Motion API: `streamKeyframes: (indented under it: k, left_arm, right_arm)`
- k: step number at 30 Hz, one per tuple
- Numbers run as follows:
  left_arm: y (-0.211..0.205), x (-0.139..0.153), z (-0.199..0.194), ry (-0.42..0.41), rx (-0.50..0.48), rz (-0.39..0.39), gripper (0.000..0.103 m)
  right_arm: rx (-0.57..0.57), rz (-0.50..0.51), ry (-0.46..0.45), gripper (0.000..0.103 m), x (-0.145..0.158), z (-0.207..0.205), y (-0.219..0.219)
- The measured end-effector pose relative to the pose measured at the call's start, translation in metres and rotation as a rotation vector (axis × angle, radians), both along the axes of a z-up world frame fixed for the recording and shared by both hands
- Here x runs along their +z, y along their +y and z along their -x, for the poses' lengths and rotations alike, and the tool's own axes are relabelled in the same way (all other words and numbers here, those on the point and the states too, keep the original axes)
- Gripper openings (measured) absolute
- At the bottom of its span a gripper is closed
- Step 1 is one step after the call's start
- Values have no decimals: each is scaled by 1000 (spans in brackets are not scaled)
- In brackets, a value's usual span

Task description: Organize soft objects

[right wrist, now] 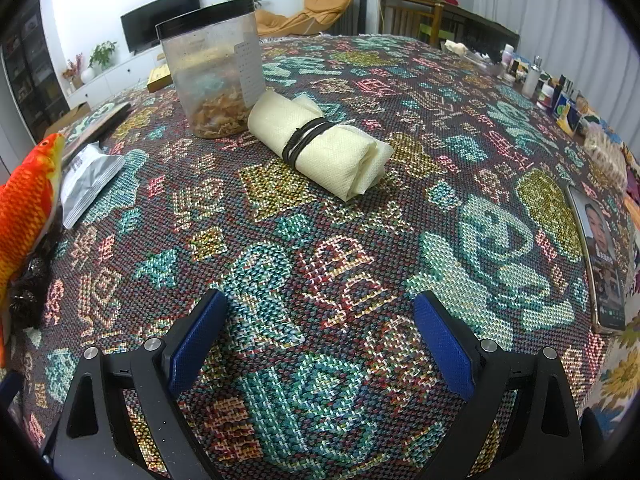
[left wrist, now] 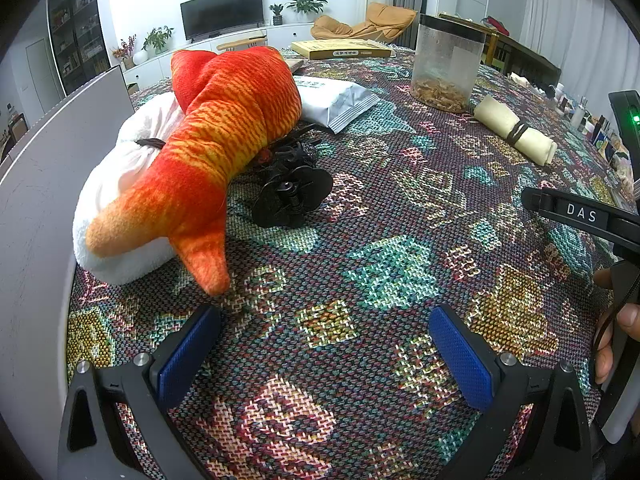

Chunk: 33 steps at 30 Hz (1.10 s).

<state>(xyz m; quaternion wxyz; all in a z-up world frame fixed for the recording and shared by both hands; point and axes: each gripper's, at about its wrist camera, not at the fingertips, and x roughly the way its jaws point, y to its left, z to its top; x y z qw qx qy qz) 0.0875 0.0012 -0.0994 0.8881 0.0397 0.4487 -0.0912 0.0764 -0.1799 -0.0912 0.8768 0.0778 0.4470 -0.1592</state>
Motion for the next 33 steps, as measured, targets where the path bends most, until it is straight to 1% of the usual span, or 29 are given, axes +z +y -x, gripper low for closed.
streamKeyframes:
  k: [8,12,17,20,22,24,27,33]
  left_arm:
    - [0,0,-2,3,-3,0,103]
    - [0,2,2,24,-38,-16,103]
    - [6,6,21,81,-71,-29,103]
    - [7,8,32,95,-101,-59,103]
    - [8,15,37,89,-112,-74,103]
    - [10,25,38,82,-113,-62,103]
    - [16,40,33,94,-104,-15,103]
    - [35,67,17,110,-49,64,103]
  right_arm:
    - [0,0,0,96,0,0,0]
    - [0,0,0,96,0,0,0]
    - [0,0,0,96,0,0,0]
    - [0,0,-1,96,0,0,0]
    - [0,0,-1,96,0,0,0]
    - [0,0,-1,96,0,0,0]
    - [1,1,-1,96,0,0,0]
    - [1,1,-1,96,0,0,0]
